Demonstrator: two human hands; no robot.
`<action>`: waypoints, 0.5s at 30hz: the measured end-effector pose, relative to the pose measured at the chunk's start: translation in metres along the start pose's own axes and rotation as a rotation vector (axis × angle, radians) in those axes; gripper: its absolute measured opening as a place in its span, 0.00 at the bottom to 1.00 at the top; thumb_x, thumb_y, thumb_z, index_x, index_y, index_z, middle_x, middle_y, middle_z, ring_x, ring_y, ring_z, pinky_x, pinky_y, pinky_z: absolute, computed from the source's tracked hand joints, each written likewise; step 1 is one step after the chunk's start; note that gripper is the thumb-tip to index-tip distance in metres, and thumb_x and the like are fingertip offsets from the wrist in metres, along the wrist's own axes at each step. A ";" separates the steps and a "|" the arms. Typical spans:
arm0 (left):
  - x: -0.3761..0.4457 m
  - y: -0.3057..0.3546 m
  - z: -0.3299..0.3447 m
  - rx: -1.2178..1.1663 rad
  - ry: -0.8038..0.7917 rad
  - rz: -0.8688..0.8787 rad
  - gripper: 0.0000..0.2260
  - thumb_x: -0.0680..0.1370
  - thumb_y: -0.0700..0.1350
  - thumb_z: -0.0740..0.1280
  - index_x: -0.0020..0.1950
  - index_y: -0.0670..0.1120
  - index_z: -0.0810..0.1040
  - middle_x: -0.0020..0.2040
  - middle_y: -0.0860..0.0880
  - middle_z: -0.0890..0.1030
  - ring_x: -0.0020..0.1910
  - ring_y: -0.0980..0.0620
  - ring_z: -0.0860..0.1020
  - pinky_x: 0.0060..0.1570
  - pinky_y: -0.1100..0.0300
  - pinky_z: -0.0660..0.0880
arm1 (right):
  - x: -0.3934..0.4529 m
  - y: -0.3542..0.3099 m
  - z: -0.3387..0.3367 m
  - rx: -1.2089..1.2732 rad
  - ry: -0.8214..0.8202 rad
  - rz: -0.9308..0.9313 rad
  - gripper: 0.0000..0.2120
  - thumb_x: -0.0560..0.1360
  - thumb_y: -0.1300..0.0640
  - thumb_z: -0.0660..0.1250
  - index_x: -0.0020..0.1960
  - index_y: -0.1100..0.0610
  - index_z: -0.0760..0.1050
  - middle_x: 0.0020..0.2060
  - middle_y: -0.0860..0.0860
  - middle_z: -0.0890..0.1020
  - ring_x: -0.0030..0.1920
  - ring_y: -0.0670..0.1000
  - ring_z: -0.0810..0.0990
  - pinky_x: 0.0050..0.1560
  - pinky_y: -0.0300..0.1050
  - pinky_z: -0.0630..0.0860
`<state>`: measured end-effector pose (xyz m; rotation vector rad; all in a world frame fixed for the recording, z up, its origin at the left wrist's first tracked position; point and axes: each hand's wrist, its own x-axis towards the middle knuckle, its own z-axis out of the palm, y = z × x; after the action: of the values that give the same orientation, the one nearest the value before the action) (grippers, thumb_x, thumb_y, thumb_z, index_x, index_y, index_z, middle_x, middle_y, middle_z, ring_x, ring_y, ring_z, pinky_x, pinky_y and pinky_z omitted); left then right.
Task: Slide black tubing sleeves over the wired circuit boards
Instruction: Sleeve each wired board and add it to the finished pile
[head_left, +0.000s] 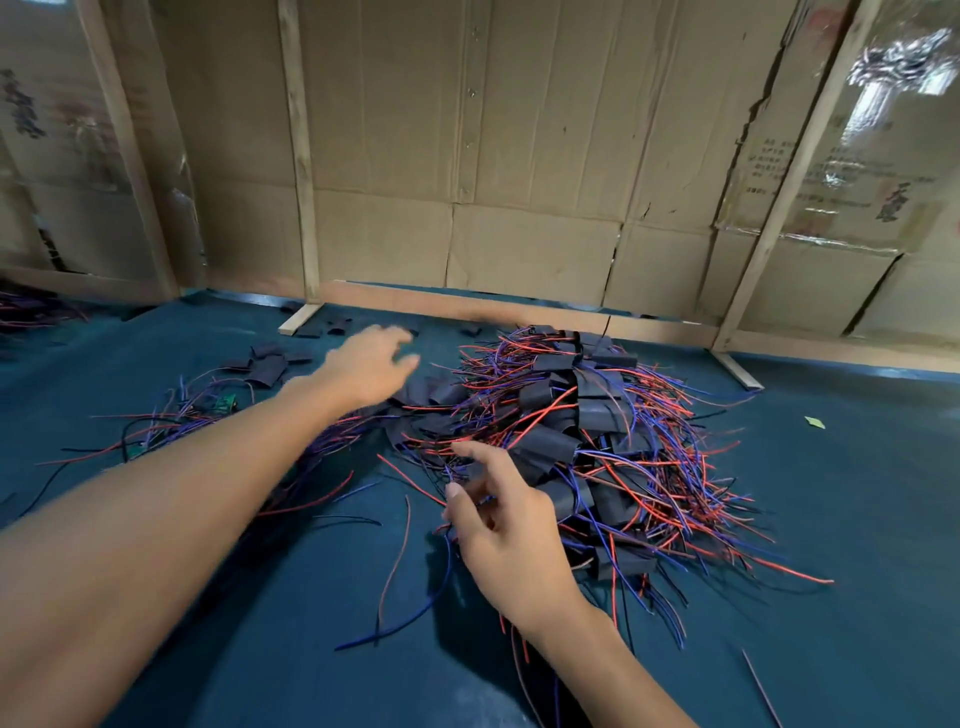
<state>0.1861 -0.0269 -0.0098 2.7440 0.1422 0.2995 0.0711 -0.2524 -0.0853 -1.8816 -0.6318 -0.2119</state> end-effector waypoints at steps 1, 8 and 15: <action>-0.006 -0.018 0.004 0.106 -0.090 -0.052 0.23 0.82 0.54 0.62 0.76 0.50 0.67 0.73 0.42 0.71 0.70 0.40 0.71 0.69 0.44 0.68 | -0.001 0.000 0.001 -0.022 -0.018 -0.020 0.15 0.80 0.54 0.64 0.63 0.38 0.69 0.35 0.50 0.82 0.32 0.54 0.78 0.39 0.53 0.76; -0.021 -0.046 0.023 0.253 -0.190 -0.010 0.17 0.83 0.52 0.60 0.73 0.59 0.71 0.70 0.47 0.71 0.70 0.41 0.68 0.65 0.43 0.66 | -0.003 0.001 0.001 -0.071 -0.060 -0.085 0.14 0.79 0.52 0.64 0.63 0.40 0.70 0.36 0.46 0.82 0.32 0.50 0.76 0.40 0.48 0.75; -0.027 -0.034 -0.009 0.253 0.065 -0.025 0.21 0.79 0.60 0.65 0.69 0.55 0.74 0.62 0.51 0.81 0.66 0.46 0.75 0.63 0.47 0.64 | -0.002 -0.001 -0.003 -0.041 -0.036 -0.071 0.13 0.80 0.54 0.65 0.60 0.40 0.73 0.36 0.45 0.82 0.34 0.49 0.79 0.37 0.39 0.74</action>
<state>0.1555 0.0036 -0.0197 2.9807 0.2466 0.3877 0.0695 -0.2553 -0.0844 -1.9080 -0.7243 -0.2388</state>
